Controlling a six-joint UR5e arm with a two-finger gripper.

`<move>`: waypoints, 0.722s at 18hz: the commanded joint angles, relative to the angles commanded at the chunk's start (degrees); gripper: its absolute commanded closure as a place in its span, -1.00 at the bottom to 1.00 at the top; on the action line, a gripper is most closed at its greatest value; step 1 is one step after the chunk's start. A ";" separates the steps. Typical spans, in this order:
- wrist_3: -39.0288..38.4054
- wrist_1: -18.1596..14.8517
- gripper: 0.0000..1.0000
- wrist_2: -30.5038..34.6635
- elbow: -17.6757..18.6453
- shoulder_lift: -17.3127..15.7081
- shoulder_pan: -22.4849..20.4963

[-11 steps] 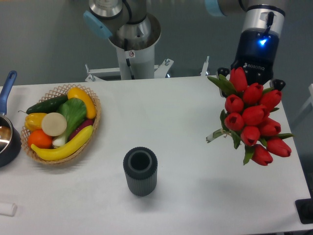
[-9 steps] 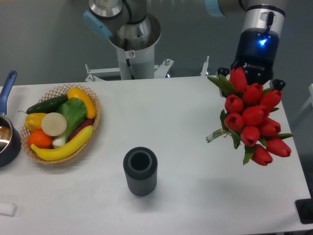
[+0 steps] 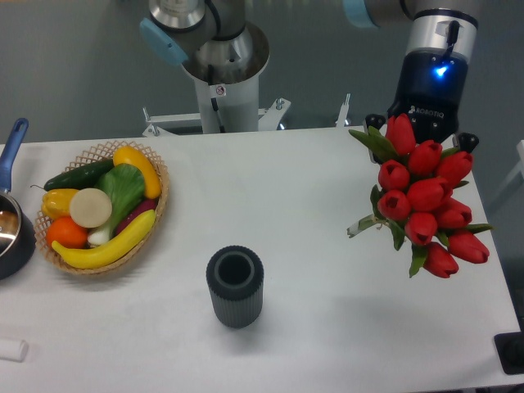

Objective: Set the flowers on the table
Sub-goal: 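Hold the red tulip bunch by the stems and lift it slightly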

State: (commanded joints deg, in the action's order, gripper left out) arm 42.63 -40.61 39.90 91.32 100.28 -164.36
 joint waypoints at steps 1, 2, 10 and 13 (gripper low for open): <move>0.00 0.00 0.20 0.44 0.00 0.00 0.09; 0.00 0.00 0.20 1.75 0.00 -0.09 0.09; 5.79 -0.26 0.20 15.71 1.05 0.09 1.14; 8.77 -0.26 0.20 18.19 2.80 0.35 1.23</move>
State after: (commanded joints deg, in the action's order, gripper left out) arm 51.40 -40.87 58.09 94.12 100.63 -163.13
